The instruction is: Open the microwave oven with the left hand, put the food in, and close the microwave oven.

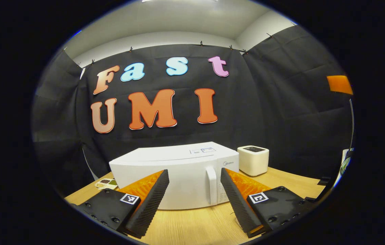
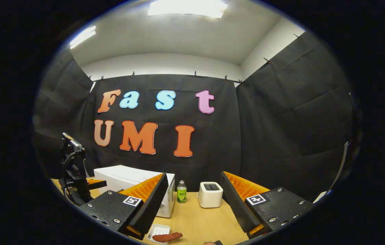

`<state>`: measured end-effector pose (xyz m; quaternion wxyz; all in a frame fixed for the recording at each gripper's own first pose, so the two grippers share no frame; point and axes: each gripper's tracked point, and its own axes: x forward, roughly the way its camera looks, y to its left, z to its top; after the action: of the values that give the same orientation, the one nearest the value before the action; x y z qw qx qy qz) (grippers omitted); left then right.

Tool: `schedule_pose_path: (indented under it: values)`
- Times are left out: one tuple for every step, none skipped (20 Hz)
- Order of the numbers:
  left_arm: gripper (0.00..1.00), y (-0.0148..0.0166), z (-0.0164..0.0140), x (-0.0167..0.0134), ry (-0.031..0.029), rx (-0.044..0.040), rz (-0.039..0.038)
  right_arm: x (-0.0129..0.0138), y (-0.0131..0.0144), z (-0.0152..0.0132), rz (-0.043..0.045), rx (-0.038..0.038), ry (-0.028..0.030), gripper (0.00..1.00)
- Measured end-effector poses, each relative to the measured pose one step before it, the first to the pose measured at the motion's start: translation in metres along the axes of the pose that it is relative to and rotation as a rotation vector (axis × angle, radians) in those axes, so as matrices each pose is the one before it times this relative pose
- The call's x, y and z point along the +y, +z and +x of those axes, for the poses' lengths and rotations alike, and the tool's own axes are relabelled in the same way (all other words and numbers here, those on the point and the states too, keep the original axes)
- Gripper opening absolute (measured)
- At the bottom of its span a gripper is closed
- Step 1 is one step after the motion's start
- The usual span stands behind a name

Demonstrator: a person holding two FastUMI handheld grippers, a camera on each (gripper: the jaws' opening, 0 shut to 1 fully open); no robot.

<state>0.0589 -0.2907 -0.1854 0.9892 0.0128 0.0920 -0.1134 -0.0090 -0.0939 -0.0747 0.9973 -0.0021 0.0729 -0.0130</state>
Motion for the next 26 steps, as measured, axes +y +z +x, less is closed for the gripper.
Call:
schedule_pose_path:
  values:
    - [0.97, -0.00650, 0.00732, -0.00685, -0.00698, 0.01212, -0.00349, -0.00187, -0.00198, 0.00100, 0.00045, 0.00229, 0.00075, 0.96]
    - [0.97, -0.00862, 0.00634, -0.00435, -0.00233, 0.01067, -0.00437, -0.00259, -0.00169, 0.00071, 0.00149, 0.00064, -0.00068, 0.95]
    - [1.00, -0.00740, 0.00752, -0.00468, -0.00523, 0.01411, -0.00513, -0.00233, -0.00100, 0.00160, 0.00236, -0.00057, -0.00218, 0.95]
    - [1.00, -0.00614, 0.00820, -0.00324, 0.00237, 0.00531, -0.00598, -0.00288, -0.00196, 0.00136, 0.00396, 0.00105, -0.00417, 0.95]
    - [0.97, -0.00588, 0.00862, -0.00364, -0.00081, 0.00620, -0.00666, -0.00169, -0.00216, 0.00100, 0.00328, 0.00141, 0.00059, 0.95]
    - [1.00, -0.00692, 0.00739, -0.00302, 0.00222, 0.00740, -0.00435, -0.00165, -0.00229, 0.00145, 0.00315, 0.00251, 0.00003, 0.95]
    - [1.00, -0.00559, 0.00877, -0.00232, 0.00178, 0.00706, -0.00532, -0.00066, -0.00190, 0.00127, 0.00046, 0.00231, 0.00268, 0.95]
    - [1.00, -0.00690, 0.00772, -0.00443, -0.00582, 0.01195, -0.01586, -0.00134, -0.00249, 0.00134, -0.00216, 0.00390, -0.00027, 0.95]
    - [0.96, -0.00604, 0.00791, -0.00434, -0.00337, 0.00722, -0.01667, -0.00190, -0.00270, 0.00230, -0.00381, 0.00313, 0.00018, 0.95]
    - [0.92, -0.00612, 0.00698, -0.00097, 0.00826, 0.00995, -0.01323, -0.00114, -0.00184, 0.00095, -0.00617, 0.00182, 0.00034, 0.96]
    - [0.92, -0.00534, 0.00730, 0.00119, 0.01163, 0.01576, -0.00802, -0.00182, -0.00043, 0.00003, -0.00700, 0.00045, -0.00139, 0.96]
    - [0.92, -0.00493, 0.00688, 0.00170, 0.01287, 0.00911, -0.01062, -0.00110, -0.00087, 0.00086, -0.00823, -0.00214, -0.00120, 0.96]
    - [0.92, -0.00486, 0.00782, -0.00026, 0.00334, 0.01006, -0.01022, -0.00150, -0.00005, 0.00067, -0.00751, -0.00361, -0.00421, 0.96]
    - [0.95, -0.00443, 0.00544, -0.00156, 0.00286, 0.00869, -0.01237, -0.00249, -0.00026, 0.00066, -0.00536, -0.00291, -0.00545, 0.96]
    - [0.86, -0.00254, 0.00652, 0.00074, 0.00696, 0.00417, -0.00381, -0.00289, -0.00098, 0.00145, -0.00099, 0.00002, -0.00700, 0.96]
    - [0.84, -0.00213, 0.00479, 0.00167, 0.01133, 0.00266, -0.00104, -0.00259, -0.00045, 0.00094, 0.00432, 0.00136, -0.00366, 0.96]
    - [0.86, -0.00005, 0.00431, 0.00283, 0.01134, -0.00168, -0.00638, -0.00060, -0.00181, 0.00073, 0.00723, 0.00260, -0.00124, 0.95]
    - [0.85, -0.00111, 0.00377, 0.00087, 0.00677, -0.00194, -0.01022, -0.00165, -0.00071, 0.00114, 0.00795, 0.00352, -0.00076, 0.96]
    - [0.80, -0.00150, 0.00387, 0.00081, 0.00283, 0.00256, -0.00648, -0.00140, -0.00207, 0.00051, 0.00639, 0.00427, -0.00074, 0.96]
    - [0.78, -0.00244, 0.00455, 0.00212, 0.00921, 0.00392, -0.00474, -0.00141, -0.00173, 0.00098, 0.00360, 0.00476, -0.00221, 0.96]
    - [0.69, -0.00370, 0.00305, -0.00079, -0.00563, 0.01139, -0.00177, -0.00154, -0.00146, 0.00033, 0.00169, 0.00325, -0.00172, 0.95]
    - [0.66, -0.00636, 0.00358, 0.00437, 0.01334, 0.02353, -0.00168, -0.00039, -0.00124, 0.00167, -0.00011, 0.00277, -0.00274, 0.96]
    - [0.58, -0.00208, 0.00451, -0.00088, 0.00914, 0.00105, -0.01353, -0.00157, -0.00192, -0.00033, -0.00048, 0.00290, -0.00253, 0.96]
    - [0.51, -0.00020, -0.00212, -0.00777, -0.02577, 0.00442, -0.00801, -0.00023, -0.00164, 0.00092, -0.00020, 0.00393, -0.00302, 0.96]
    - [0.50, 0.00309, -0.00884, 0.00044, 0.02972, -0.00417, 0.01798, -0.00118, -0.00160, 0.00034, 0.00180, 0.00494, -0.00308, 0.96]
    - [0.32, -0.00043, 0.00676, -0.00141, 0.00197, -0.01122, 0.01996, -0.00054, -0.00145, -0.00022, 0.00357, 0.00553, -0.00039, 0.96]
